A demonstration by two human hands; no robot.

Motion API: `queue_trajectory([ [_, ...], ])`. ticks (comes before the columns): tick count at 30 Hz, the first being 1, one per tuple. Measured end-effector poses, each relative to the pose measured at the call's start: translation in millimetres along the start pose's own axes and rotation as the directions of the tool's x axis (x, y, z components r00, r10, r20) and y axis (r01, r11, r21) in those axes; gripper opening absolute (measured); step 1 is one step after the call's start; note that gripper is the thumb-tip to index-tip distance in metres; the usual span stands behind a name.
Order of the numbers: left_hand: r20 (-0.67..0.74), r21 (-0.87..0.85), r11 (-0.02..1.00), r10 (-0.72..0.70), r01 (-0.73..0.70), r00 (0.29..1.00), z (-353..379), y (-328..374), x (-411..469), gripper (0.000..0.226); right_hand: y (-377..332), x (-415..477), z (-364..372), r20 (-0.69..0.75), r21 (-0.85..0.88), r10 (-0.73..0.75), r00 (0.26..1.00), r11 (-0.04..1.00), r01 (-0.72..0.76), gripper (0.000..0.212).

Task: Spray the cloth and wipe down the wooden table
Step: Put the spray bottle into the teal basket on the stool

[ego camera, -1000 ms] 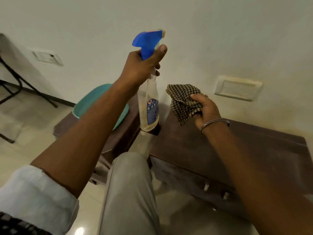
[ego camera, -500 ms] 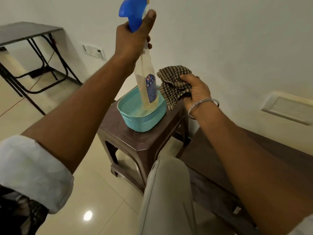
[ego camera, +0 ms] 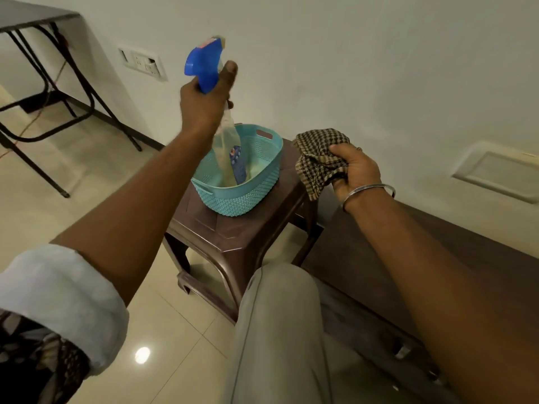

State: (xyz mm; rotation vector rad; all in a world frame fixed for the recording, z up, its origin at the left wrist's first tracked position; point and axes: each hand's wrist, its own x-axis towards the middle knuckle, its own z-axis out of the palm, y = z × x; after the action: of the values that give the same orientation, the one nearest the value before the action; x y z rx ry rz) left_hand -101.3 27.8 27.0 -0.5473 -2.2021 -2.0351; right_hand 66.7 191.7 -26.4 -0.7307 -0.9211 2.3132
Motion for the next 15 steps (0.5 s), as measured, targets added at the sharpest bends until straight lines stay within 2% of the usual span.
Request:
queue_trajectory([
  [5,0.03,0.018,1.0,0.023,-0.024,0.999,-1,-5,-2,0.037,5,4,-36,-0.085,0.002,0.008,0.996,1.0,-0.008,0.009],
  [9,0.06,0.065,0.995,-0.08,0.076,0.995,-3,-18,-12,0.055,10,7,-59,-0.1,-0.057,-0.002,0.995,0.998,-0.004,0.012],
  [10,0.015,0.071,0.993,-0.093,0.092,0.996,-2,-21,-17,0.066,10,9,-64,-0.103,-0.06,-0.007,0.995,0.998,0.001,0.013],
  [12,-0.218,0.086,0.996,-0.001,0.02,0.976,-2,-20,-35,0.073,10,10,-72,-0.098,-0.054,-0.005,0.995,0.999,0.0,0.014],
  [13,-0.365,0.121,0.989,0.128,-0.089,0.922,-3,-20,-46,0.065,10,9,-72,-0.085,-0.067,-0.002,0.996,0.998,-0.003,0.016],
  [14,-0.47,0.193,0.959,0.275,-0.206,0.839,-1,-18,-58,0.052,9,7,-73,-0.079,-0.078,0.002,0.997,0.997,-0.008,0.017],
  [15,-0.502,0.255,0.92,0.389,-0.297,0.773,5,-17,-70,0.038,10,6,-74,-0.078,-0.072,0.008,0.997,0.997,-0.013,0.017],
])
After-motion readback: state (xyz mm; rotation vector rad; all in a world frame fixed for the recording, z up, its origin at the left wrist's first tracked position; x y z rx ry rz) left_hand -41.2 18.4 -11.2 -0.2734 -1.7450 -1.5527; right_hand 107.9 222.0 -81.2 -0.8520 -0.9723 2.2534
